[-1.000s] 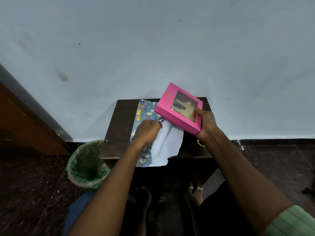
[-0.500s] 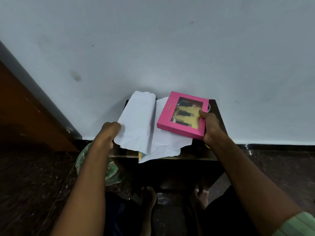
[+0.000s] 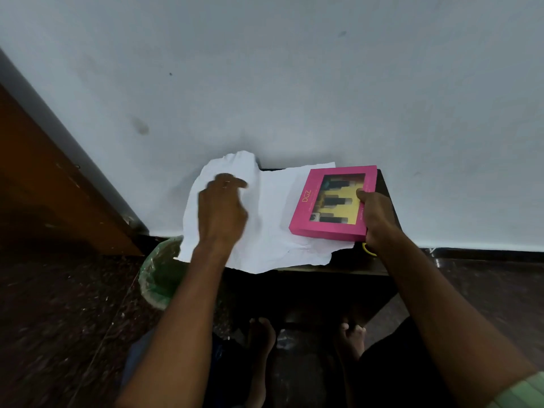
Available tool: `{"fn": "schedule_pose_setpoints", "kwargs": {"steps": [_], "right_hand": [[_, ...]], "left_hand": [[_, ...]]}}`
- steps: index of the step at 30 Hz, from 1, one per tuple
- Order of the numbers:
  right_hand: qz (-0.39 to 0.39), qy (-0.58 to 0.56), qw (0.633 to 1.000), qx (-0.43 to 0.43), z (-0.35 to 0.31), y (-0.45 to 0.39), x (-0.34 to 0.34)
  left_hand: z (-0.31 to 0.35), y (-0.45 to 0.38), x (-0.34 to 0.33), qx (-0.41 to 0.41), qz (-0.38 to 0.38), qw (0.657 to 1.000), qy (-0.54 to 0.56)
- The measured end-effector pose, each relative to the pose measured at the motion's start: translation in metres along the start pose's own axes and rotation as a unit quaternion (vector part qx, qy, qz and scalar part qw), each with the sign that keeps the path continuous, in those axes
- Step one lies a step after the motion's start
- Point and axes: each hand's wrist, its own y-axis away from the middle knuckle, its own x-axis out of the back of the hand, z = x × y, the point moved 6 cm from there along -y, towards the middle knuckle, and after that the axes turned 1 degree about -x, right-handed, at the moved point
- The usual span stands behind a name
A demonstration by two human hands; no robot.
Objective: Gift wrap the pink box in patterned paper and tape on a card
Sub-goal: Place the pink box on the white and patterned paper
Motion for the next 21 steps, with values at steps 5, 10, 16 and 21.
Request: {"fn": "schedule_pose_setpoints", "kwargs": {"steps": [5,10,16,21], "right_hand": [[0.018,0.017,1.000,0.014,-0.003,-0.002,0.007],[0.022,0.027,0.999,0.021,-0.005,0.000,0.009],[0.024,0.026,0.996,0.078,-0.016,0.006,0.007],[-0.047,-0.039,0.996,0.058,-0.019,0.012,-0.012]], "left_hand": [[0.024,0.019,-0.065,-0.057,-0.230,0.971,0.013],[0.021,0.031,-0.104,-0.032,-0.366,0.929,-0.050],[0.036,0.040,-0.115,-0.064,-0.377,0.923,-0.047],[0.044,0.042,-0.120,-0.079,-0.351,0.933,0.007]]}}
